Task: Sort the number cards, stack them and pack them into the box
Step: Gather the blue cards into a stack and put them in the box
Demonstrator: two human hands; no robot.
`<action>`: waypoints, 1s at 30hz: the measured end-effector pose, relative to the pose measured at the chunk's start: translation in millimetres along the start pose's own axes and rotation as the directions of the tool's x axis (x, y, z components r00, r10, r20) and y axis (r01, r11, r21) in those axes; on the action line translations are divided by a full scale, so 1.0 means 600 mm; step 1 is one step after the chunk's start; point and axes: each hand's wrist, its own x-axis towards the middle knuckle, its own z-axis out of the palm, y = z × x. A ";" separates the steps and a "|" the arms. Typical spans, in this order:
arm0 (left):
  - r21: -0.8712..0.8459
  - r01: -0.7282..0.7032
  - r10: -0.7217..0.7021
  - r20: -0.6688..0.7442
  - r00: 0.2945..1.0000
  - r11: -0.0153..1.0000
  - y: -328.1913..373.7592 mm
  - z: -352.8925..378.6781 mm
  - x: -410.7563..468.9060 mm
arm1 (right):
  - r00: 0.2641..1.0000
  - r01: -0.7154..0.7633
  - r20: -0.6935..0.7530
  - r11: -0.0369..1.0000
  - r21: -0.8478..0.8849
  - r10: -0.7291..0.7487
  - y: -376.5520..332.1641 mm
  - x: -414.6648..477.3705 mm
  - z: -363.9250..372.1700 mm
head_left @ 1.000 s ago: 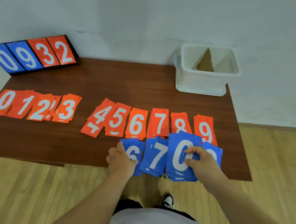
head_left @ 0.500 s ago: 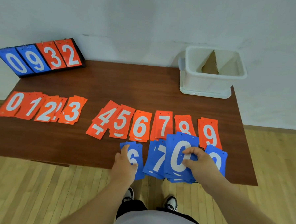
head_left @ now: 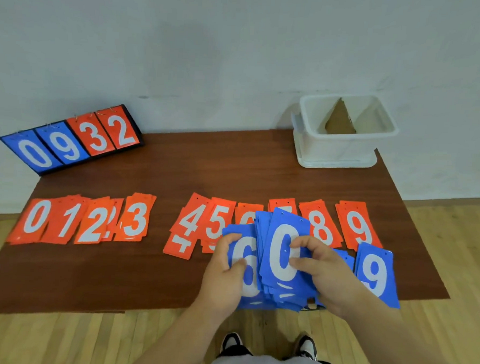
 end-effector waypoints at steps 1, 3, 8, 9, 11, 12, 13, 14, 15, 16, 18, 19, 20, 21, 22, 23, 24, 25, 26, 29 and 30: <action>0.009 -0.030 0.030 0.028 0.999 1.000 0.010 -0.003 0.000 | 0.999 0.016 -0.029 0.993 -0.116 -0.020 0.002 0.000 0.007; 0.034 -0.077 0.073 0.095 0.993 0.996 0.026 -0.008 0.001 | 0.998 0.000 -0.056 0.973 -0.230 -0.013 0.007 -0.002 0.020; 0.038 -0.096 0.079 0.317 0.945 0.995 0.040 0.004 0.003 | 1.000 -0.010 -0.015 0.986 -0.167 0.008 0.023 -0.017 0.041; 0.040 -0.100 0.080 0.338 0.938 0.994 0.041 0.008 0.007 | 0.999 -0.002 -0.038 0.985 -0.171 -0.005 0.025 -0.019 0.038; 0.052 -0.099 0.075 0.344 0.936 0.994 0.039 0.021 0.016 | 0.993 -0.001 -0.115 0.972 -0.235 -0.027 0.024 -0.020 0.022; 0.081 -0.097 0.066 0.325 0.944 0.992 0.034 0.029 0.023 | 0.984 -0.008 -0.170 0.955 -0.297 -0.045 0.023 -0.020 0.009; 0.141 -0.098 0.053 0.293 0.955 0.985 0.027 0.037 0.031 | 0.972 -0.013 -0.223 0.934 -0.357 -0.072 0.021 -0.020 -0.005; 0.219 -0.089 0.031 0.255 0.966 0.972 0.017 0.044 0.038 | 0.959 -0.018 -0.266 0.916 -0.401 -0.098 0.021 -0.020 -0.020; 0.299 -0.069 0.002 0.219 0.976 0.952 0.003 0.053 0.046 | 0.947 -0.024 -0.299 0.902 -0.432 -0.118 0.021 -0.019 -0.037; 0.363 -0.042 -0.028 0.186 0.982 0.931 -0.011 0.063 0.051 | 0.937 -0.035 -0.324 0.891 -0.453 -0.128 0.022 -0.017 -0.054; 0.454 0.009 -0.076 0.129 0.989 0.891 -0.043 0.086 0.061 | 0.933 -0.061 -0.340 0.873 -0.484 -0.123 0.025 -0.012 -0.087; 0.501 0.028 -0.093 0.106 0.990 0.865 -0.060 0.101 0.064 | 0.938 -0.073 -0.329 0.862 -0.502 -0.112 0.026 -0.010 -0.104; 0.555 0.048 -0.113 0.084 0.990 0.831 -0.074 0.117 0.067 | 0.945 -0.082 -0.312 0.851 -0.519 -0.099 0.026 -0.008 -0.120; 0.613 0.076 -0.136 0.052 0.989 0.786 -0.087 0.134 0.069 | 0.952 -0.086 -0.294 0.841 -0.535 -0.090 0.025 -0.006 -0.137; 0.663 0.114 -0.160 0.010 0.987 0.740 -0.096 0.151 0.070 | 0.957 -0.088 -0.279 0.833 -0.545 -0.082 0.024 -0.004 -0.154; 0.700 0.154 -0.182 -0.035 0.983 0.697 -0.103 0.168 0.069 | 0.962 -0.089 -0.263 0.828 -0.553 -0.073 0.022 -0.003 -0.170; 0.730 0.183 -0.189 -0.075 0.979 0.658 -0.108 0.184 0.067 | 0.966 -0.089 -0.248 0.823 -0.562 -0.065 0.020 -0.001 -0.186; 0.756 0.204 -0.193 -0.105 0.976 0.622 -0.115 0.201 0.066 | 0.970 -0.086 -0.235 0.817 -0.570 -0.061 0.019 0.002 -0.201; 0.778 0.217 -0.187 -0.129 0.974 0.590 -0.118 0.215 0.064 | 0.973 -0.083 -0.222 0.812 -0.578 -0.058 0.018 0.006 -0.215; 0.781 0.277 -0.181 -0.211 0.961 0.560 -0.128 0.244 0.058 | 0.983 -0.075 -0.178 0.799 -0.597 -0.042 0.018 0.019 -0.250; 0.757 0.291 -0.176 -0.232 0.957 0.585 -0.130 0.245 0.056 | 0.984 -0.077 -0.174 0.803 -0.591 -0.034 0.018 0.021 -0.255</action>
